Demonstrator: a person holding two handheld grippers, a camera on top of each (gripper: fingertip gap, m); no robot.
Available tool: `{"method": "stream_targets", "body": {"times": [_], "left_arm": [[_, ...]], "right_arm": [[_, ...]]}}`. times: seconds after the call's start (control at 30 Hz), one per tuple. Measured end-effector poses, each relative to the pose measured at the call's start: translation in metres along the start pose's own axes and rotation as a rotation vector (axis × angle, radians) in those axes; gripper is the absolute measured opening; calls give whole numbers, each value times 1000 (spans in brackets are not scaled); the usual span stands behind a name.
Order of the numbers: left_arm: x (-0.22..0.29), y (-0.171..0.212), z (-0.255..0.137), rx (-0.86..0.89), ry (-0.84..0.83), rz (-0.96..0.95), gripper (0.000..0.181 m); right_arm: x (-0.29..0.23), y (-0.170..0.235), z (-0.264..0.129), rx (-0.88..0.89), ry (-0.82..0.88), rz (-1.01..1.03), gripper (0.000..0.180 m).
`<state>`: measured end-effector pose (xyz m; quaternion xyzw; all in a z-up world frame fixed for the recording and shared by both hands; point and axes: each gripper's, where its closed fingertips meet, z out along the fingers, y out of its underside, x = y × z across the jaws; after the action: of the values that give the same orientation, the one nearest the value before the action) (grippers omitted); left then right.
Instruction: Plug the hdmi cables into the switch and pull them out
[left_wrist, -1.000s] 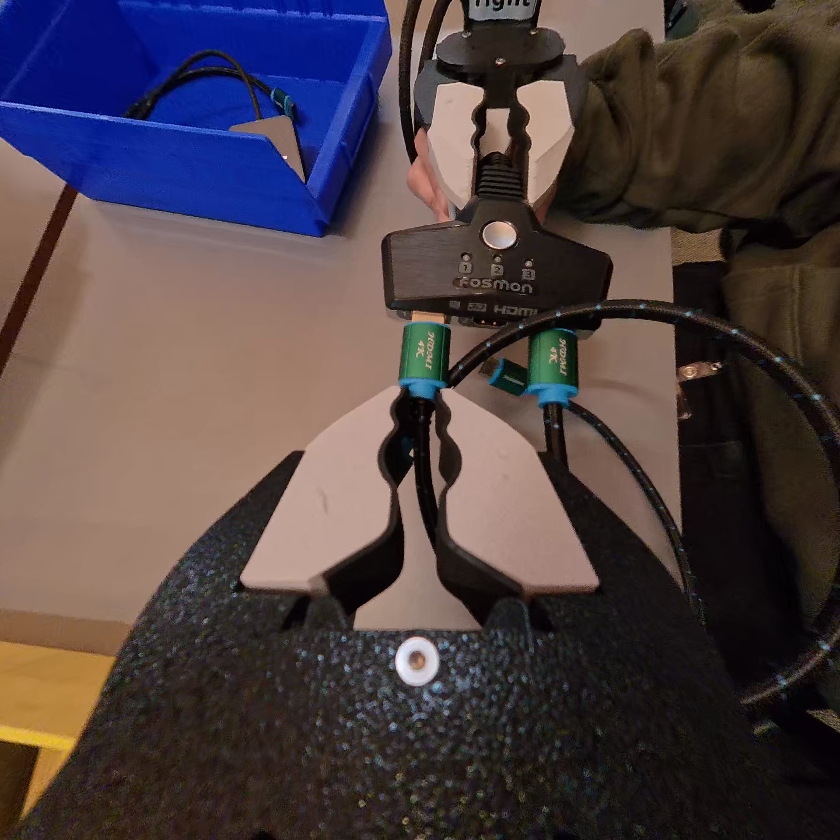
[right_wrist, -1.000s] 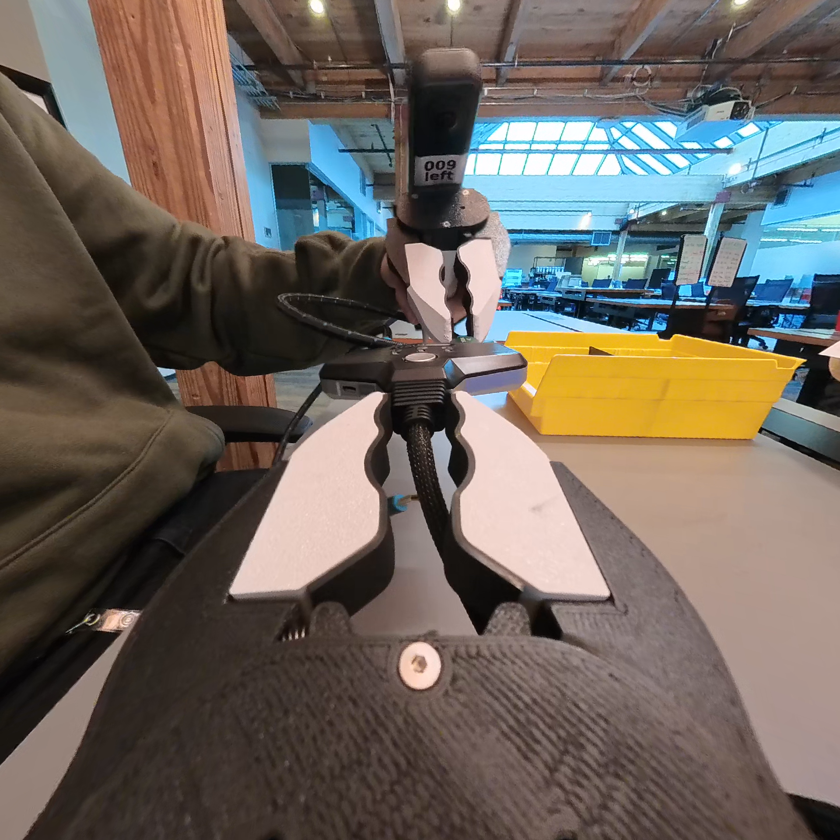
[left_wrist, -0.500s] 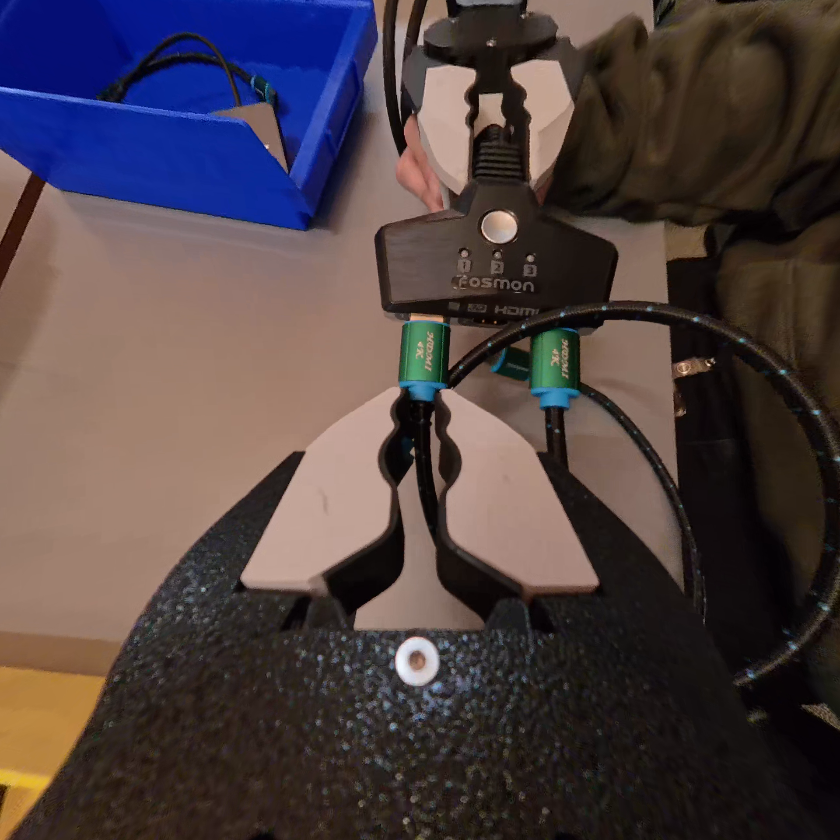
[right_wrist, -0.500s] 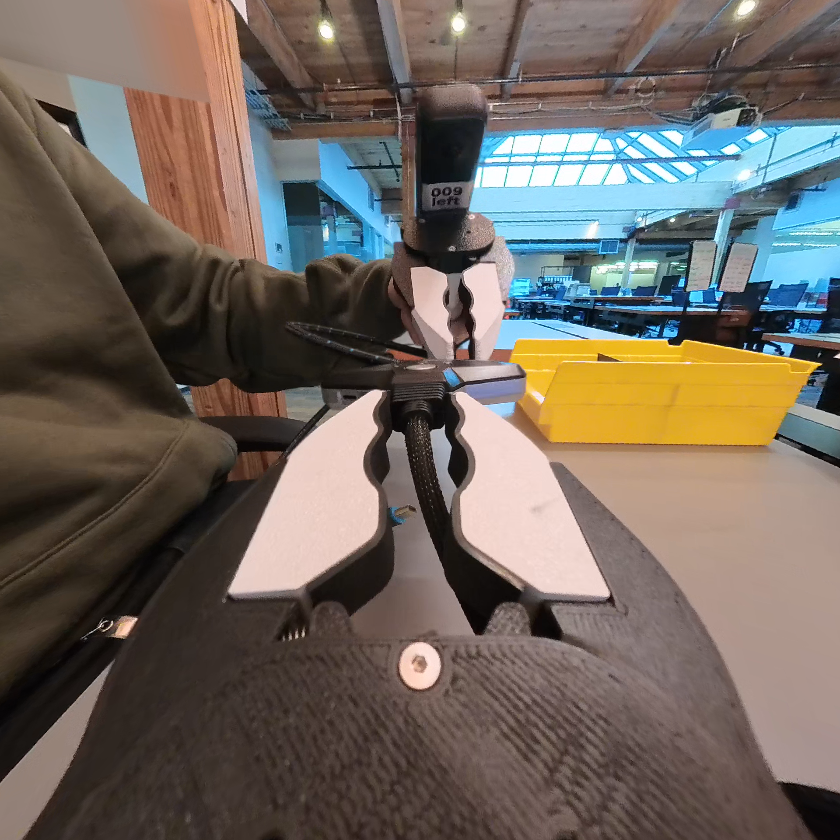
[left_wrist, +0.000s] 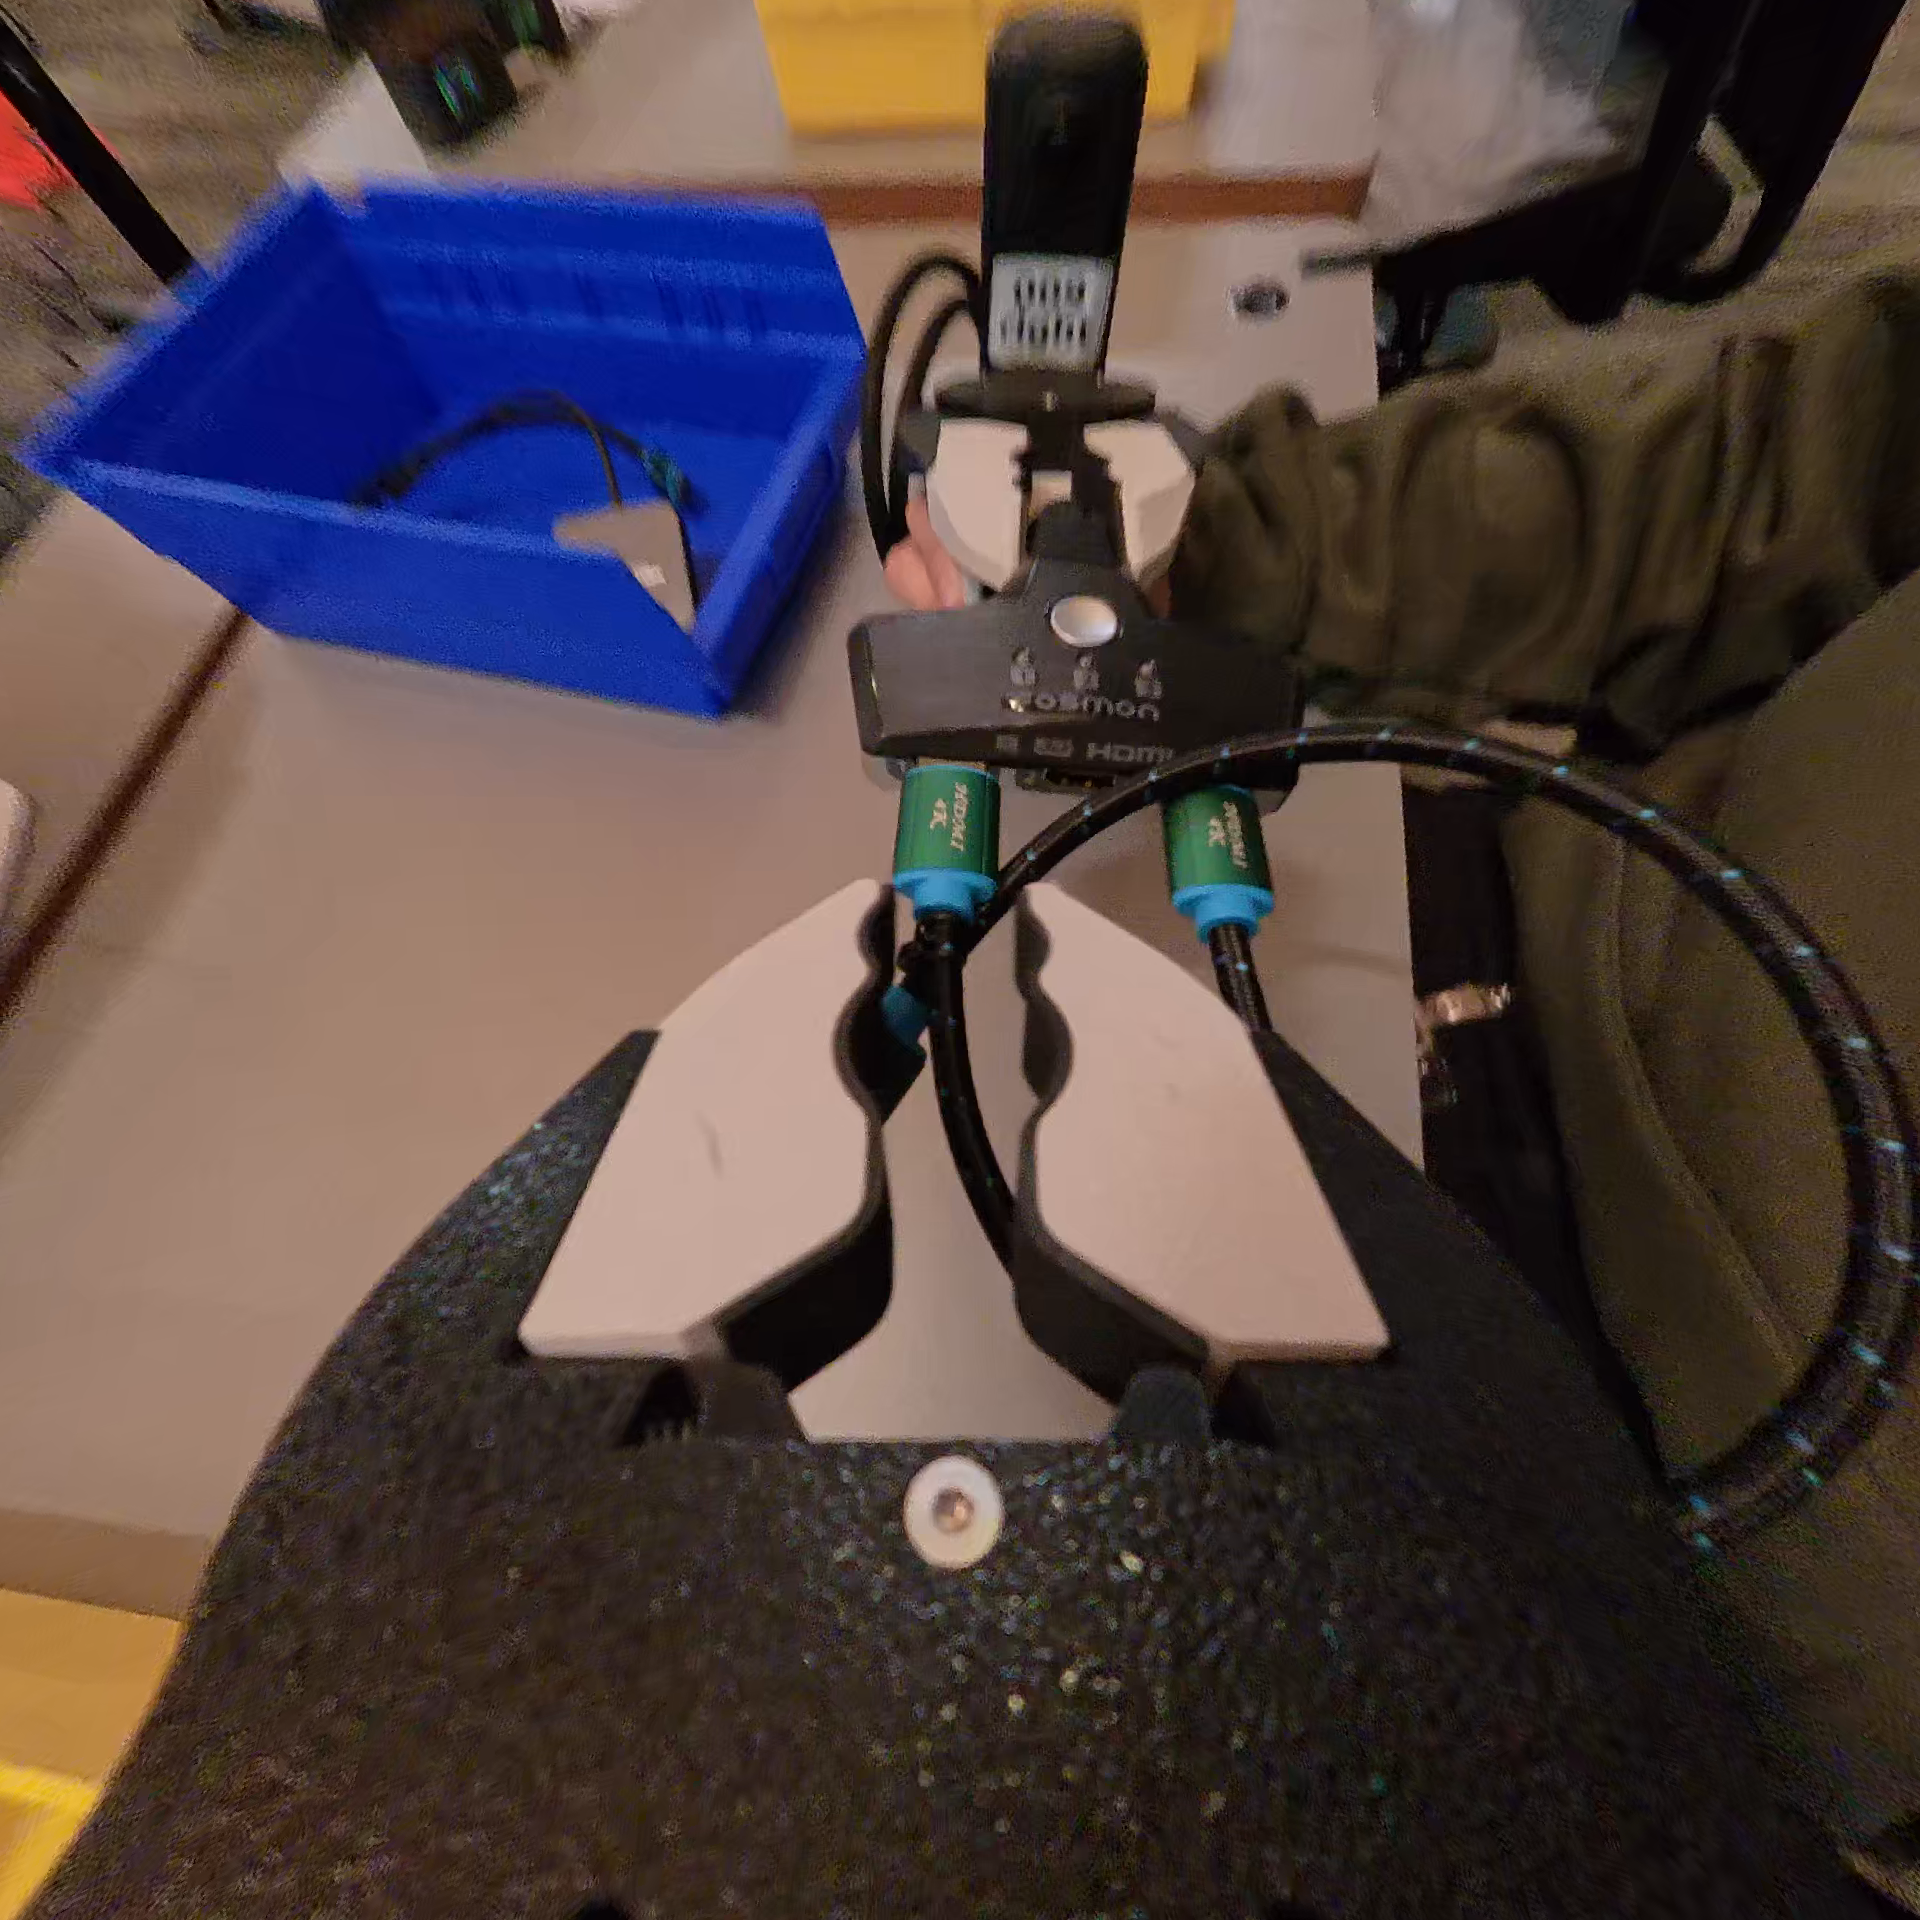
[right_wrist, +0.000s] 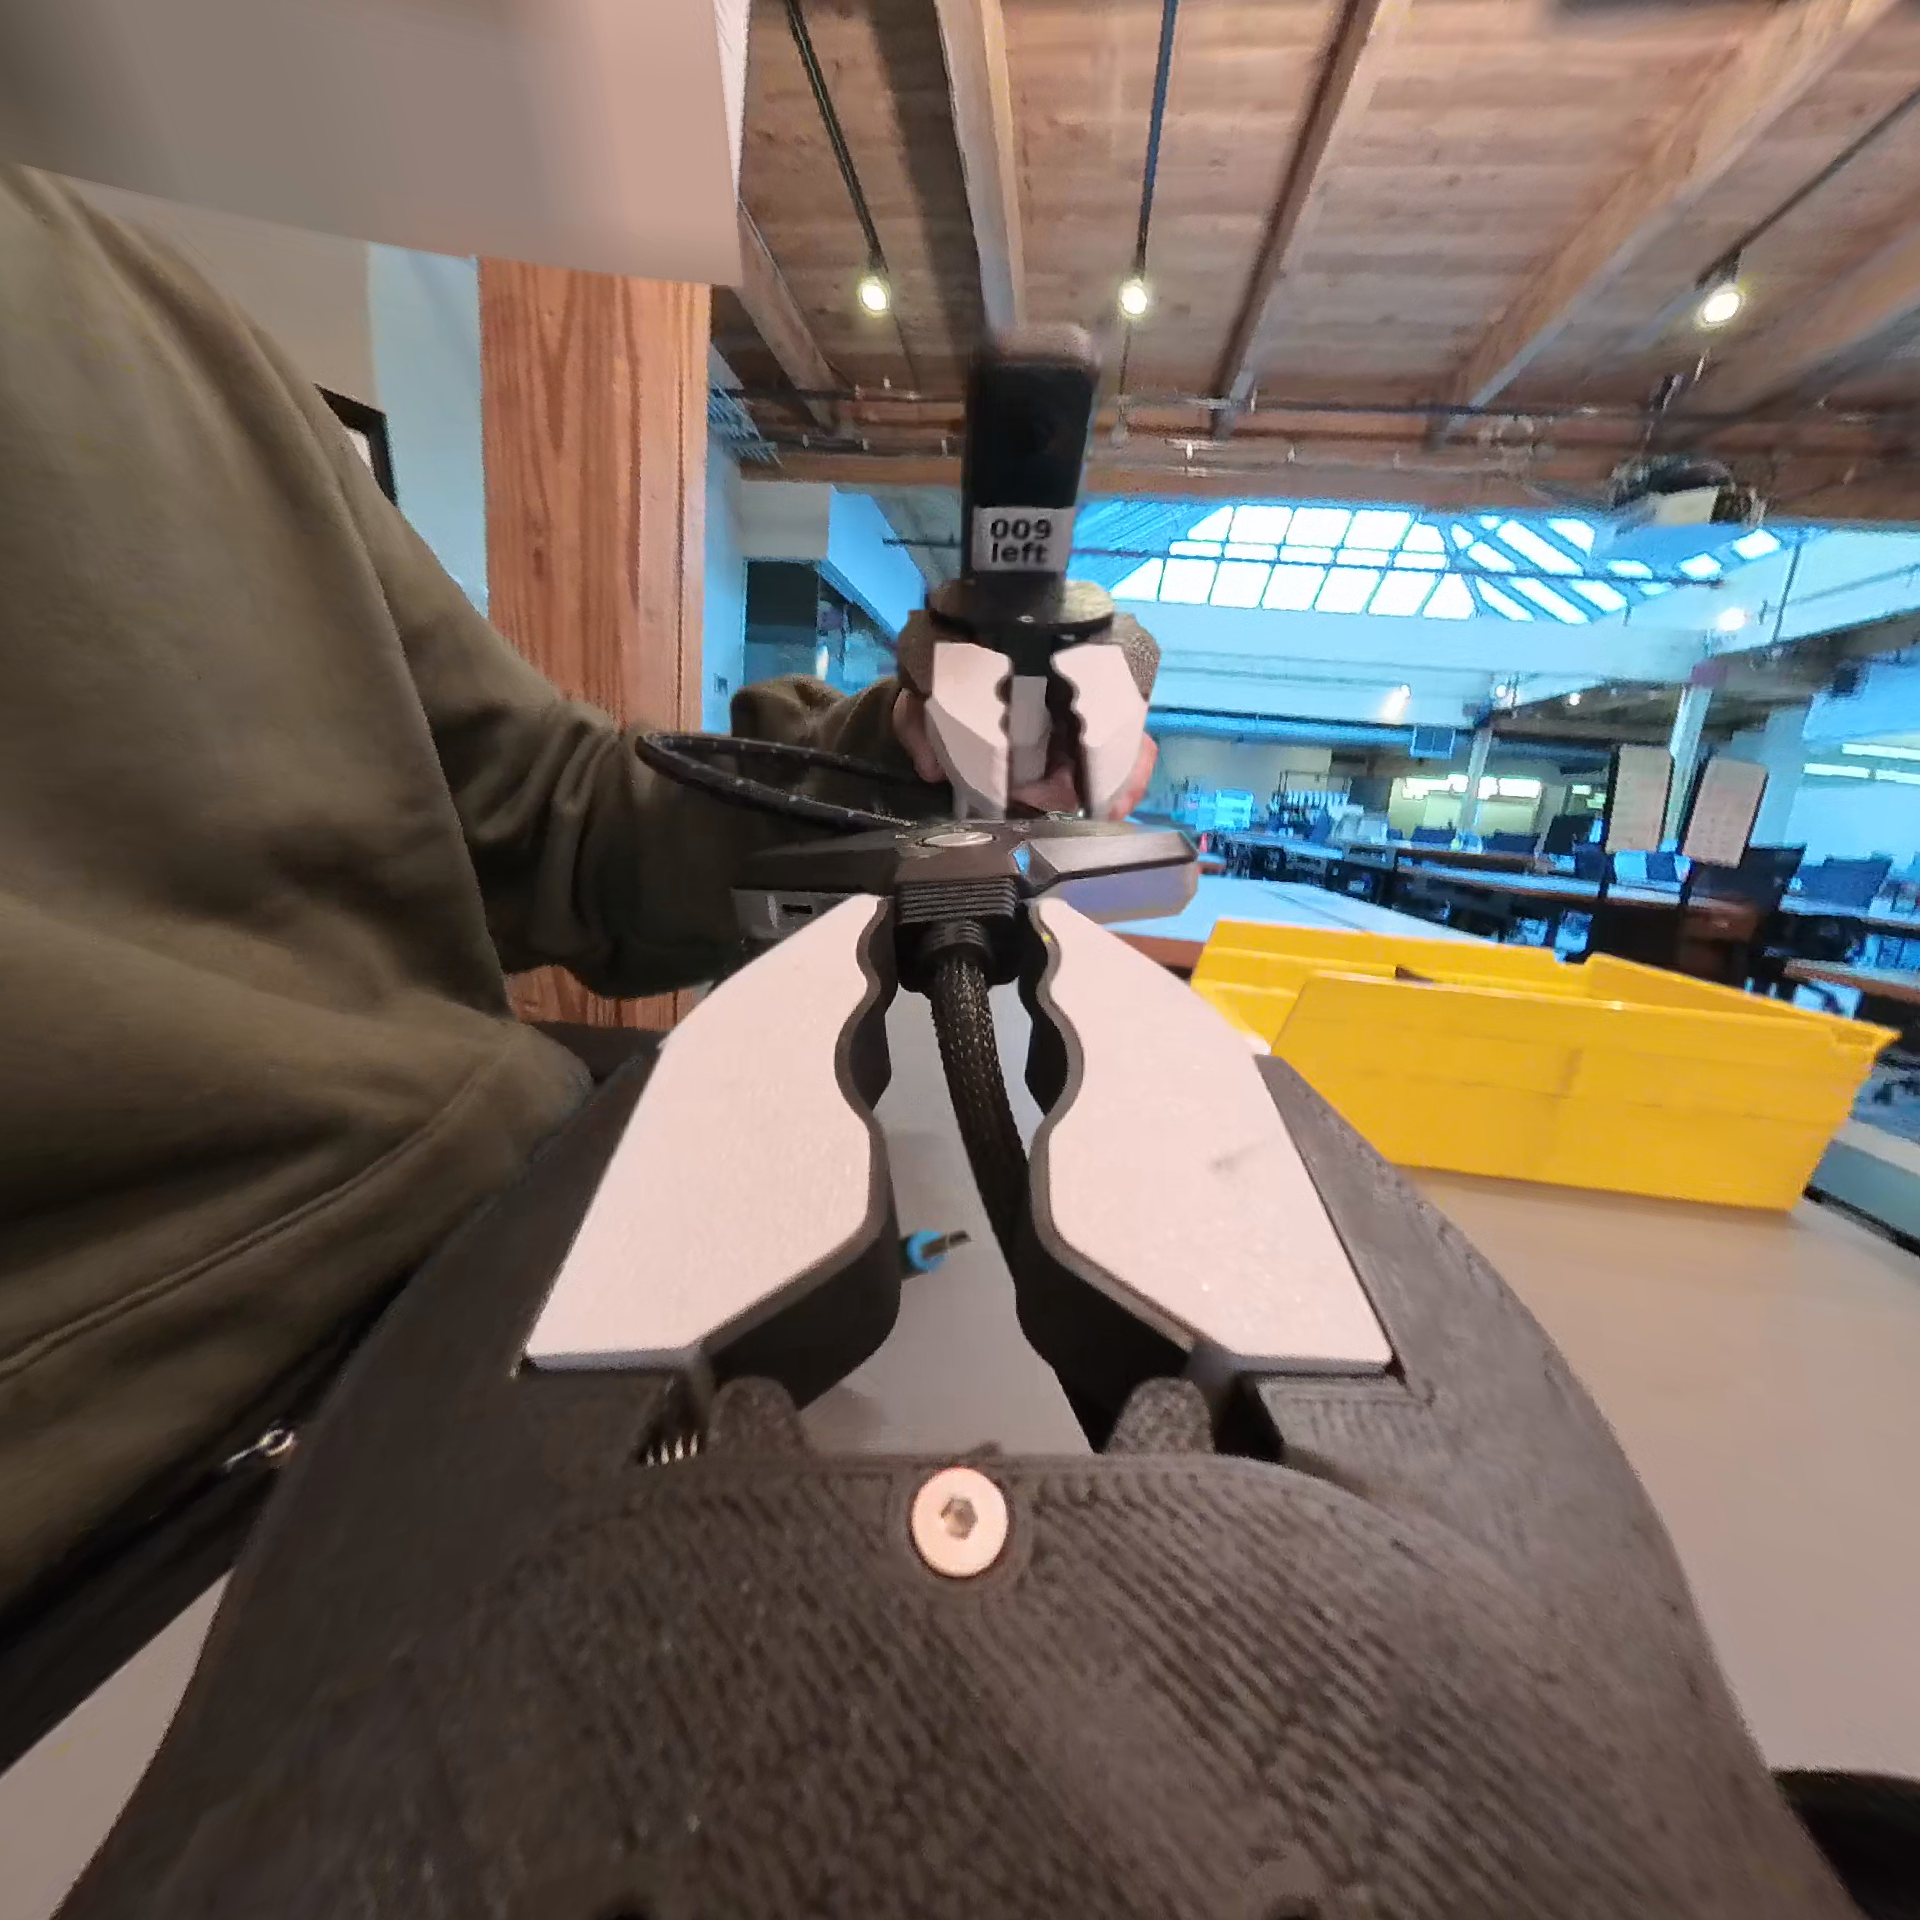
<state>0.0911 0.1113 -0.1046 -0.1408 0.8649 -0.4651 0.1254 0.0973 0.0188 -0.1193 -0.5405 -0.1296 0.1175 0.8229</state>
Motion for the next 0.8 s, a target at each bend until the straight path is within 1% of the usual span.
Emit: {"method": "stream_targets", "body": {"times": [0.1,0.17,0.27,0.37,0.5,0.57,0.67,0.8], "left_arm": [[-3,-30,-31,131,-111,9,38],[-8,-40,-55,229,-190,12,40],[-19,-27,-83,332,-297,-49,40],[-28,7,-94,387,-344,-163,40],[-37,79,-82,302,-405,-305,40],[-33,105,-69,281,-395,-353,40],[-31,130,-50,247,-394,-376,40],[-35,139,-29,218,-391,-373,39]], "right_arm": [[0,-15,-4,18,34,-60,23],[-1,-21,-5,-16,47,-111,23],[-2,-30,-5,-86,77,-189,23],[-1,-36,-7,-140,115,-251,23],[3,-46,-10,-208,186,-327,23],[4,-52,-13,-238,219,-363,23],[4,-59,-18,-259,245,-402,23],[6,-67,-23,-230,276,-407,23]]}}
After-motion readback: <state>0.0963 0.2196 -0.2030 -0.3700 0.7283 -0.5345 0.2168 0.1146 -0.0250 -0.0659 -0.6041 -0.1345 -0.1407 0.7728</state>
